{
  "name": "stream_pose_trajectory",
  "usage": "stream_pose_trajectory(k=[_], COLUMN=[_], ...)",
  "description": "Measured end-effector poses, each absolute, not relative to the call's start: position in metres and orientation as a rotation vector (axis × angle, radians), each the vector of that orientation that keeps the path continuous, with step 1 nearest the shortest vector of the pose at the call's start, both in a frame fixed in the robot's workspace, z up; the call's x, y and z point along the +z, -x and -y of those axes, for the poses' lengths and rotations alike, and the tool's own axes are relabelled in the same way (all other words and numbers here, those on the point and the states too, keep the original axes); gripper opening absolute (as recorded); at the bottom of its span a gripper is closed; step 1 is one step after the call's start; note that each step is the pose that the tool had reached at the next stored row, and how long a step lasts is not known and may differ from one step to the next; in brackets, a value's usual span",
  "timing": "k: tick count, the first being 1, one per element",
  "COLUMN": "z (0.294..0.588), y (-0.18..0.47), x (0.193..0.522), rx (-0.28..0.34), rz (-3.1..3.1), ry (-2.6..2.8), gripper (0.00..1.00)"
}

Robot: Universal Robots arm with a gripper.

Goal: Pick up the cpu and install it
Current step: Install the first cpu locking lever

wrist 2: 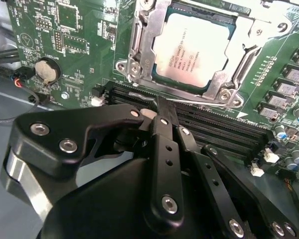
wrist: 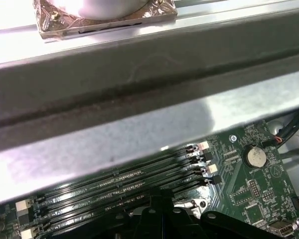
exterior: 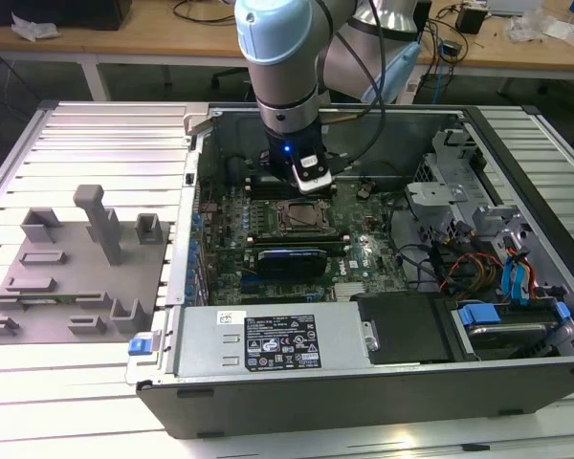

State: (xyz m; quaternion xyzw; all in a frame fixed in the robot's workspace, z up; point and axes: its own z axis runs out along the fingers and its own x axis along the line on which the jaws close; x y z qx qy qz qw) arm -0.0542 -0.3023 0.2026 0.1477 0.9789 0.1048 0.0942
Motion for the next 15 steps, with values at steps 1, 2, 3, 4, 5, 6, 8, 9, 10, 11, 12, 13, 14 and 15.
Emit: stream_pose_trajectory(k=[1,2,3,4,5,6,8,9,10,11,12,13,14,15], z=[0.3024,0.3024,0.3024,0.3023,0.3023,0.3024,0.3024,0.3024,0.3024,0.3025,0.3026,0.3028,0.303,0.3031], y=[0.0542,0.0541,0.0539,0.0537,0.0533,0.0528,0.0523,0.052,0.0517,0.0512,0.0509,0.0508,0.0506,0.0505], x=[0.2022,0.2021,0.2019,0.2016,0.2009,0.2,0.1994,0.1991,0.1988,0.1984,0.1982,0.1981,0.1979,0.1978], rx=[0.31,0.31,0.31,0.31,0.31,0.31,0.31,0.309,0.309,0.309,0.309,0.309,0.309,0.309], rz=[-2.903,-2.903,-2.903,-2.903,-2.903,-2.903,-2.902,-2.902,-2.902,-2.902,-2.902,-2.902,-2.902,-2.902], ry=[-0.439,-0.44,-0.441,-0.441,-0.442,-0.443,-0.444,-0.444,-0.445,-0.445,-0.446,-0.446,-0.446,-0.446], gripper=[0.11,0.11,0.11,0.11,0.11,0.11,0.11,0.11,0.11,0.11,0.11,0.11,0.11,0.11])
